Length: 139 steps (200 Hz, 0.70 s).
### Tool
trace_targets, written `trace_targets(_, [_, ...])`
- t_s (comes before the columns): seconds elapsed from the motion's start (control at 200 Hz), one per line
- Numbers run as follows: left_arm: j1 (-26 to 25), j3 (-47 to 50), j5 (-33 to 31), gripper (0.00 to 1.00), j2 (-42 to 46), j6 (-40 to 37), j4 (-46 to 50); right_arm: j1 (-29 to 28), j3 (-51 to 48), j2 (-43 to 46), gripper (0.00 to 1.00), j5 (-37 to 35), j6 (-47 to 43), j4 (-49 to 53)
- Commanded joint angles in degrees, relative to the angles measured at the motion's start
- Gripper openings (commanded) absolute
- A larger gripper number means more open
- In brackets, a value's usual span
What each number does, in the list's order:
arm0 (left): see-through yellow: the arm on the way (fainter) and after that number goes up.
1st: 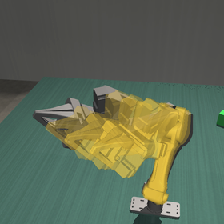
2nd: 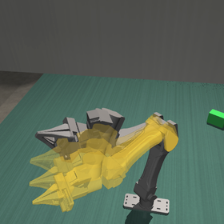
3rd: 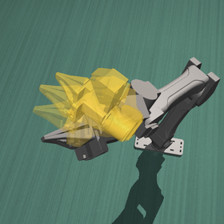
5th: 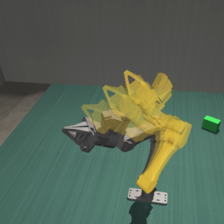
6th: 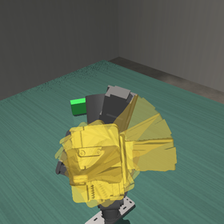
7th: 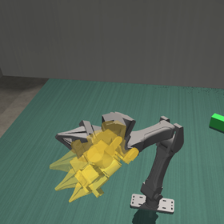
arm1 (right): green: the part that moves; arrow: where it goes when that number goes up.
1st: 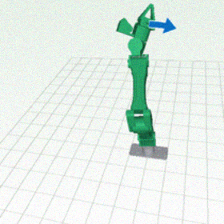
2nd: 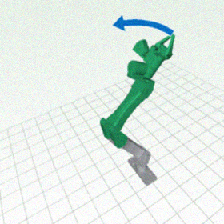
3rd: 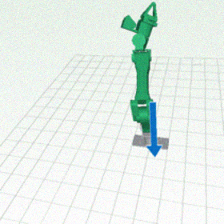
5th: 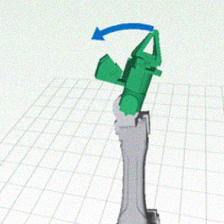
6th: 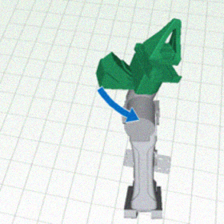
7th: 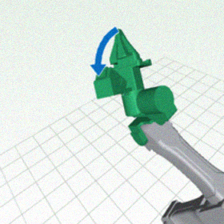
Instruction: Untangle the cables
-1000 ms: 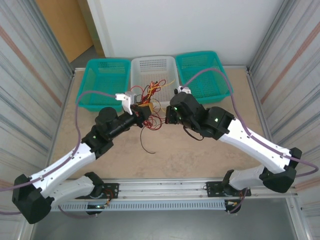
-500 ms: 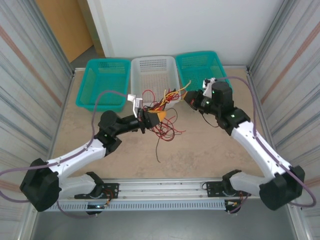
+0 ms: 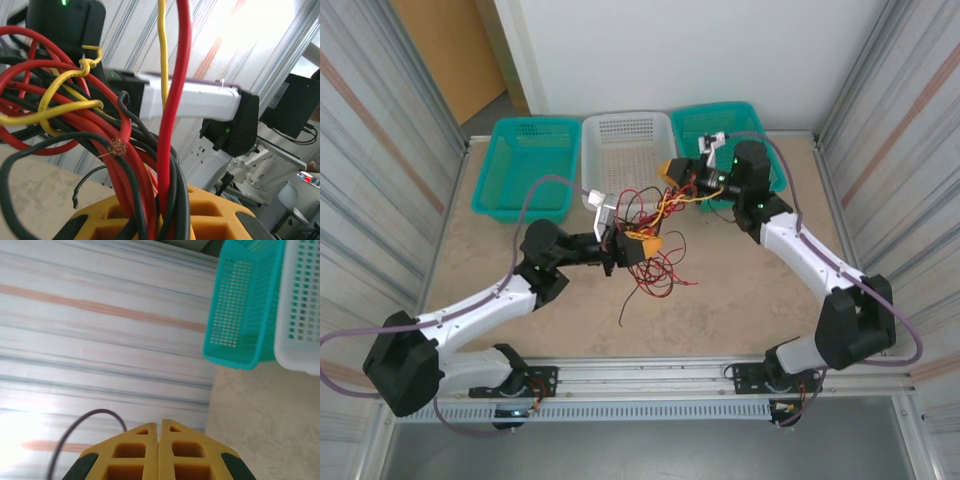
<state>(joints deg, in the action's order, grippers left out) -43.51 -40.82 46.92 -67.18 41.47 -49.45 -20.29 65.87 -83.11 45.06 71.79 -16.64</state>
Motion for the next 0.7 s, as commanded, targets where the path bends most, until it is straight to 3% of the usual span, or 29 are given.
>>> trace_targets(0.0, [-1.60,-2.07,11.80,0.00,4.82,-5.53,5.02,2.96,7.27,-2.78,0.00,3.96,1.78,-3.15])
trace_targets(0.075, [-1.61,0.49,9.94,0.00,7.11,-7.22,11.03,3.19,11.74,-4.16,0.00,8.18,0.23,-1.74])
trace_targets(0.135, [-1.64,0.99,4.92,0.00,9.99,-12.19,23.15,3.02,14.75,-4.45,0.00,10.06,-2.79,2.51])
trace_targets(0.25, [-1.21,-0.21,-1.30,0.00,12.97,-18.16,37.71,2.21,19.14,-3.08,0.00,9.33,-12.95,14.61])
trace_targets(0.376, [0.63,-1.81,-7.35,0.00,11.60,-17.97,44.68,1.66,23.41,-1.47,0.00,6.21,-19.50,24.52])
trace_targets(0.691, [4.58,-6.27,-20.54,0.00,0.90,-16.63,48.80,-3.11,31.54,0.30,0.00,-2.41,-31.35,40.13])
